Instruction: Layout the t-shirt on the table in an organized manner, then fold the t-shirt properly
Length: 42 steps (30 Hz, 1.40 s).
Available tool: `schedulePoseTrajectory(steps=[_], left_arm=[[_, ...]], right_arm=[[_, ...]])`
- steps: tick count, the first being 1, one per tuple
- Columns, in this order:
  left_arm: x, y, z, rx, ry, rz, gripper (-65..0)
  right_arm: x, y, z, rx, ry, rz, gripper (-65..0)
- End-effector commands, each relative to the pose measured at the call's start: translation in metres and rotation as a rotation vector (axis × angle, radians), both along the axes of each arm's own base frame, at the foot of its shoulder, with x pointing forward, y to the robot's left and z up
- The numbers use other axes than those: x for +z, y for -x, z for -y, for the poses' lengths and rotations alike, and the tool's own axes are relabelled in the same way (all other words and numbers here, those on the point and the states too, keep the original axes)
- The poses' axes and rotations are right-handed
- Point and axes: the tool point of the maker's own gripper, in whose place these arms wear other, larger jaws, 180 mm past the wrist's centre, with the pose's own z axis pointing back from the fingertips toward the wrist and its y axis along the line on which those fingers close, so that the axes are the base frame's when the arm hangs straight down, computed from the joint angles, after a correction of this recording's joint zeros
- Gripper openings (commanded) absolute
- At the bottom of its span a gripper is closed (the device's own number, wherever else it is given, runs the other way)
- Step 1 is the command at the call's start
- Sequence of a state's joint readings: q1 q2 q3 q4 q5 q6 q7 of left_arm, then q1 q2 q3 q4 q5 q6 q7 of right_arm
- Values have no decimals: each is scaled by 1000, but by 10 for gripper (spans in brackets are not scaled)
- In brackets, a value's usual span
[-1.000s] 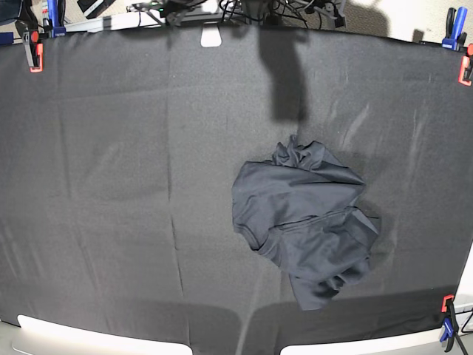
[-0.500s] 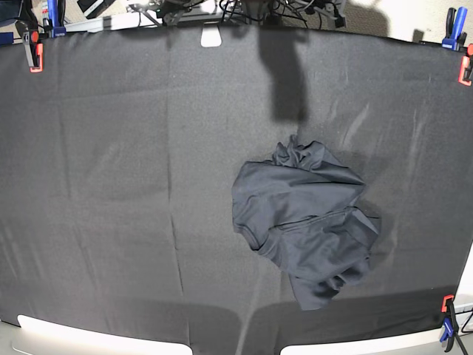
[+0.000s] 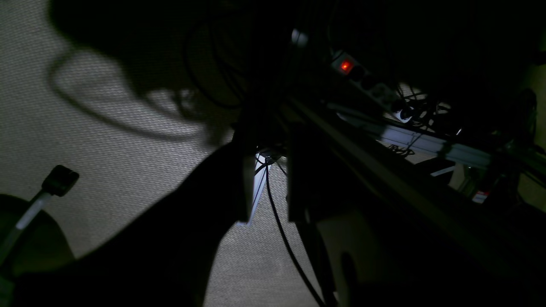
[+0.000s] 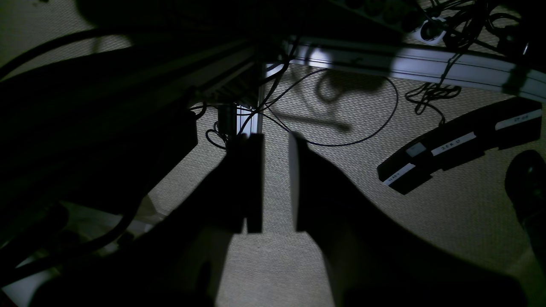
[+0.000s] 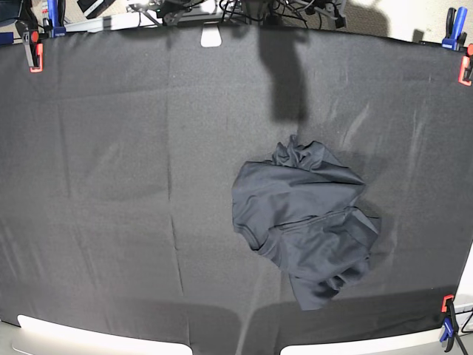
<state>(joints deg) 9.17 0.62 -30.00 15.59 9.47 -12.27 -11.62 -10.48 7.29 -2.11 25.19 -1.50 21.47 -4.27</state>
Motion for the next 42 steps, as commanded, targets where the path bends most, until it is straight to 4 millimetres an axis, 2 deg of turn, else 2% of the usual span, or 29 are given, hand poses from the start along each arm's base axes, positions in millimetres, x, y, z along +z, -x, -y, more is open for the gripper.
schedulePoseTrajectory(steps=[1,5,9,17,24,29,34,36,39,42], left_arm=[[1,3,2,-2,7,6,-533],[1,10,1,-1,2,1,-533],[4,27,-6,1,-19,-1,-533],[22,65,-39,-22,-95,14,-533],[52,78,-51,-7,-29,77,-534],[82,77,-52,-96,-45,139,-534],[112,73,-68,-69,-83,160,-534],[125,66,-74,-67,-84,173,-534],[147,53,-86,-109,-105,200,-534],[170,39,-96,-180,-138,237,-534]], right_arm=[[1,-4,0,-2,-9,14,-548],[1,-2,0,-1,-8,10,-548],[1,9,0,-2,-8,-6,-548],[5,36,5,3,-6,-23,-548],[29,41,34,-83,0,44,-548],[61,39,54,-83,-4,99,-548],[105,34,57,-92,-62,168,-548],[127,32,52,-72,-115,189,-548],[167,26,30,32,-266,245,-548],[204,19,21,96,-334,291,-548]])
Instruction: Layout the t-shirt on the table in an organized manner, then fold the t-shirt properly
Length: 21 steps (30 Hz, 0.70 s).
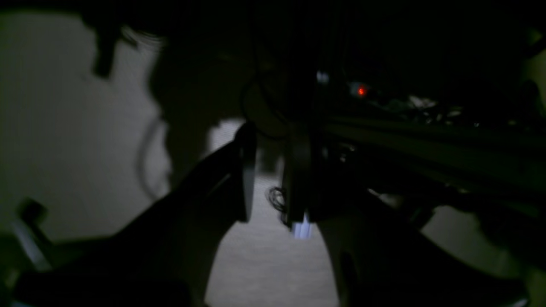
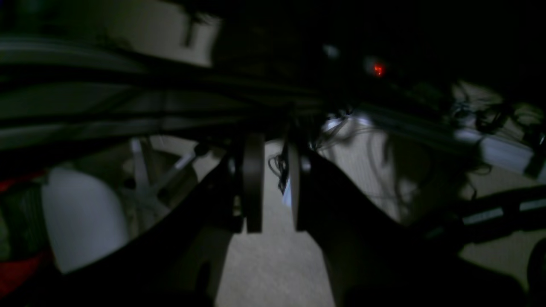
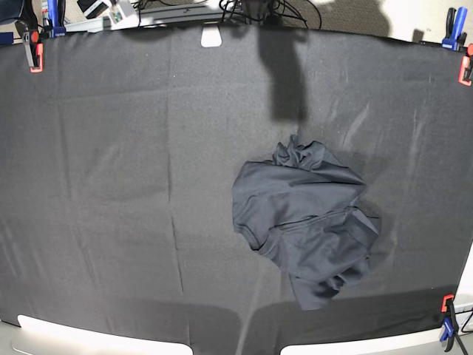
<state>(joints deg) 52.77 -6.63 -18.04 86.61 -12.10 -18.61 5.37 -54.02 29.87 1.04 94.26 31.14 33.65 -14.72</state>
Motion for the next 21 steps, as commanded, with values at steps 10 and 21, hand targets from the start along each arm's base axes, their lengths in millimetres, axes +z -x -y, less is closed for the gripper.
schedulePoseTrajectory(steps=[10,21], left_arm=[[88,-84,-29,-136,-165,265,-534],[115,-155,-33,-251,-319,305,-533]], right_arm=[[106,-100,19,-61,-20,346,-548],[146,-177,4,-22,-63,491,-380]])
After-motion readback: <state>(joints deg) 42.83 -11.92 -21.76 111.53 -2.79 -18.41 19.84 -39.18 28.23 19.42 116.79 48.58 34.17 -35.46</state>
